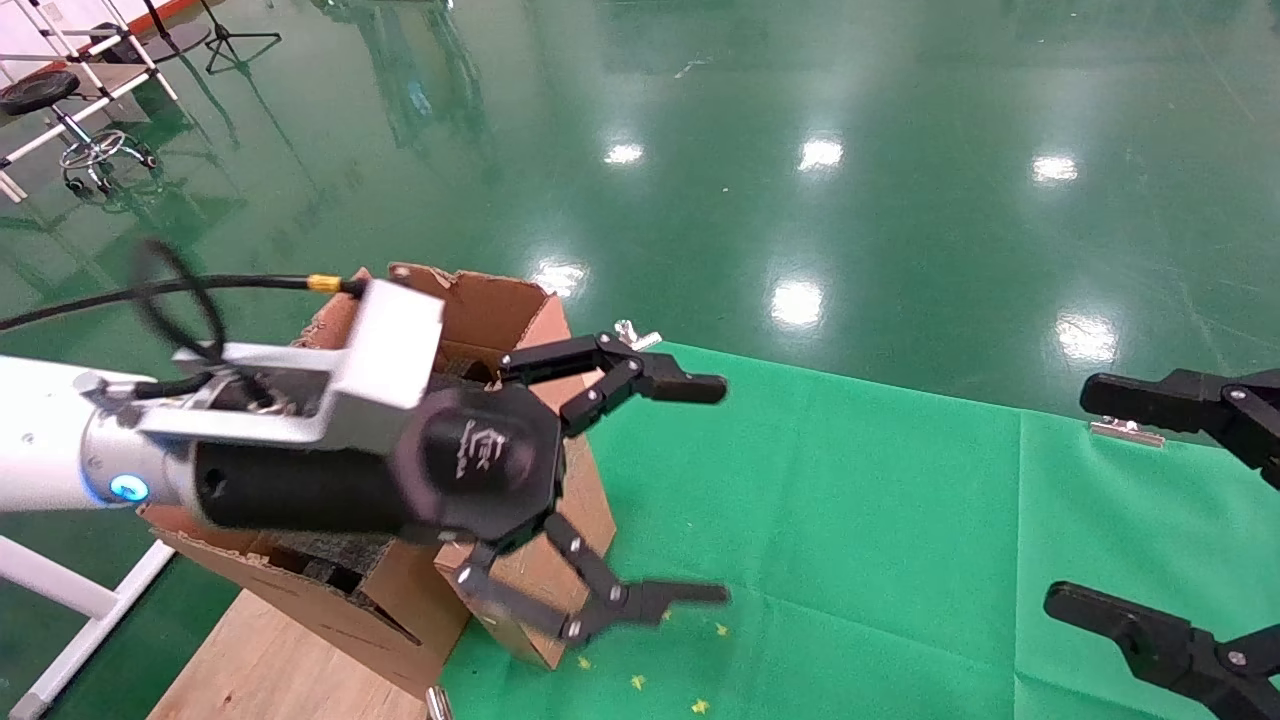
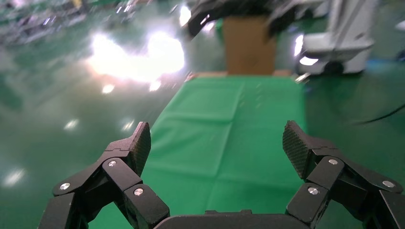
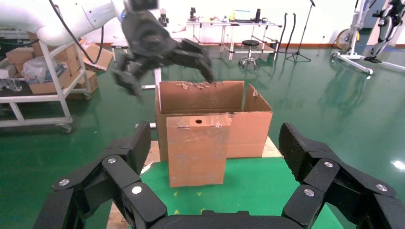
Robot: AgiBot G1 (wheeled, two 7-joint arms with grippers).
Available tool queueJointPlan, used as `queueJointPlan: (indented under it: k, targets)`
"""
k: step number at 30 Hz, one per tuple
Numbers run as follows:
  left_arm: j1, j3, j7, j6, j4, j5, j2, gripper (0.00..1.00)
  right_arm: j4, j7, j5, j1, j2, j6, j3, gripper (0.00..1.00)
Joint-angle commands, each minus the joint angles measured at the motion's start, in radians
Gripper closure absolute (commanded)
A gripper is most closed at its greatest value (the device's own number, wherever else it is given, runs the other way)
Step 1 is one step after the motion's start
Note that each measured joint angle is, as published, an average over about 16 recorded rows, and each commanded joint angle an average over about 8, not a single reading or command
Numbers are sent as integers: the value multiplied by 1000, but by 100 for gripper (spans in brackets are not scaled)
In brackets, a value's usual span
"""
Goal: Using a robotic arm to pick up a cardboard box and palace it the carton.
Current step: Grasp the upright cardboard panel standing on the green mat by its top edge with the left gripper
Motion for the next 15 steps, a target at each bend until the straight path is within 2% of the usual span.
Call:
queueJointPlan:
  k: [1,11,15]
  targets:
    - [-9,5,5,-16,-11,37,-9,0,0,0,0,0,0,0,0,100]
    - [-22,17,-12,-46,-9,87,-15,0,0,0,0,0,0,0,0,100]
    - [-49,31,-29,-85,-22,167,-29,0,0,0,0,0,0,0,0,100]
